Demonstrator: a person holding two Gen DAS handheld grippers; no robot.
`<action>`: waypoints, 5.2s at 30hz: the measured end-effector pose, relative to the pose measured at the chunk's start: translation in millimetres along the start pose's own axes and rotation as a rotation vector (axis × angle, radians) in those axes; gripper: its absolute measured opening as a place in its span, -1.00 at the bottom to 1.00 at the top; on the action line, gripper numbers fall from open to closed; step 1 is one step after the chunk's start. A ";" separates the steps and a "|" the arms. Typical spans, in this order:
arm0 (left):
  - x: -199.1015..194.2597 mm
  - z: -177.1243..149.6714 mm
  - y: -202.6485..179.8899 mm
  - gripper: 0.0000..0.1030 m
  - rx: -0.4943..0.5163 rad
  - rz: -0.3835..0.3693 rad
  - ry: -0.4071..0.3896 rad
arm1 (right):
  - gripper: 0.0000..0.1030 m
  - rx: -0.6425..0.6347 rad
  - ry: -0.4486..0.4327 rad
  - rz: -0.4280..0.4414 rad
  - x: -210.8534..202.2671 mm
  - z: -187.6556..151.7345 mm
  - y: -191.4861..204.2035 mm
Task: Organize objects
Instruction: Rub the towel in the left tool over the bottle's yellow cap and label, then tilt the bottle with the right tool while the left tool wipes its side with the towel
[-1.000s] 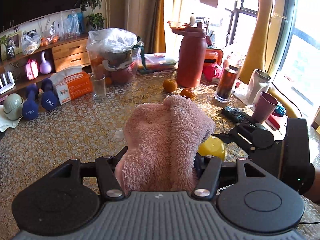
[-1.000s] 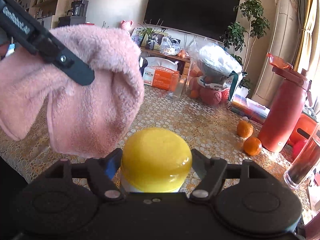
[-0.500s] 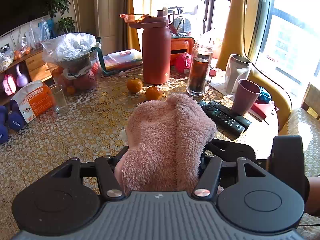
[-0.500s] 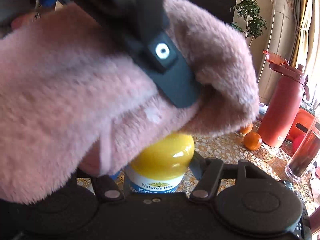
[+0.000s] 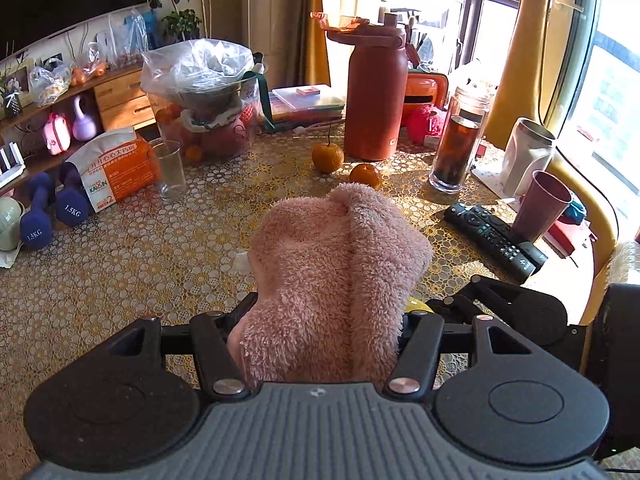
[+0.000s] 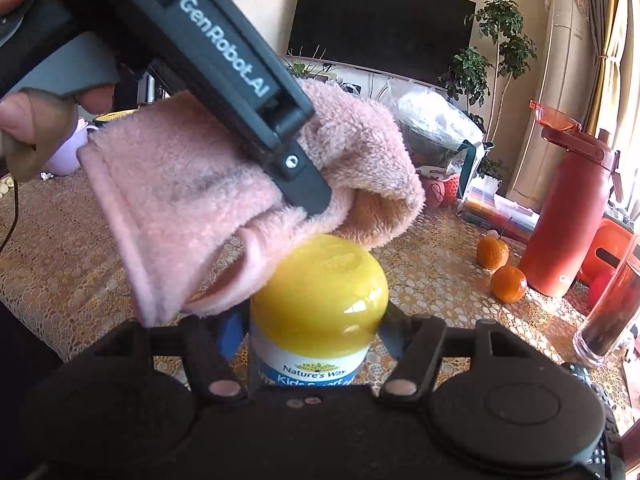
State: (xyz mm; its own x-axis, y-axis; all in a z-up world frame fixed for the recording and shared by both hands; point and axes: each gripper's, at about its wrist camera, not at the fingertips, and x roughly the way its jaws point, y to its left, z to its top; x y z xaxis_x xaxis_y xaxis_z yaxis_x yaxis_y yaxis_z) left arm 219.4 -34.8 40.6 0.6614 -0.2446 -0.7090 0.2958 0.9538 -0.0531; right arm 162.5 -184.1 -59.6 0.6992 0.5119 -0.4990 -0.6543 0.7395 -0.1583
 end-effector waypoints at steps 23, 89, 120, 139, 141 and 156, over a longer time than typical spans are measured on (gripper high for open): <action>17.7 -3.8 10.4 0.18 -0.048 0.015 0.058 | 0.24 -0.013 -0.006 0.012 0.2 -2.3 7.5; 28.7 -49.6 16.5 0.17 -0.009 0.040 0.117 | 0.18 0.113 0.097 0.059 6.1 -39.0 19.0; 21.1 -59.6 31.8 0.17 -0.048 0.043 0.167 | 0.17 -0.246 0.064 -0.003 -7.1 -36.9 51.1; -15.7 -48.1 26.8 0.17 -0.009 0.025 0.089 | 0.46 0.252 0.110 0.160 -17.9 -40.5 -2.7; -17.6 -38.7 12.1 0.17 0.050 0.014 0.071 | 0.53 0.293 0.123 0.185 -14.4 -38.2 -6.0; 23.4 -38.0 -39.0 0.18 0.250 -0.044 0.167 | 0.27 -0.213 0.073 0.034 -22.1 -36.8 57.4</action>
State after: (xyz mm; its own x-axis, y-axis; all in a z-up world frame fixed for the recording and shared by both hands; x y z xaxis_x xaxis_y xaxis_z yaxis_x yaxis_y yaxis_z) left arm 197.1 -71.1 -0.7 0.5279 -0.2325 -0.8169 0.4958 0.8653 0.0741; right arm 98.8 -169.1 -89.1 0.6581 0.4965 -0.5660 -0.7287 0.6091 -0.3130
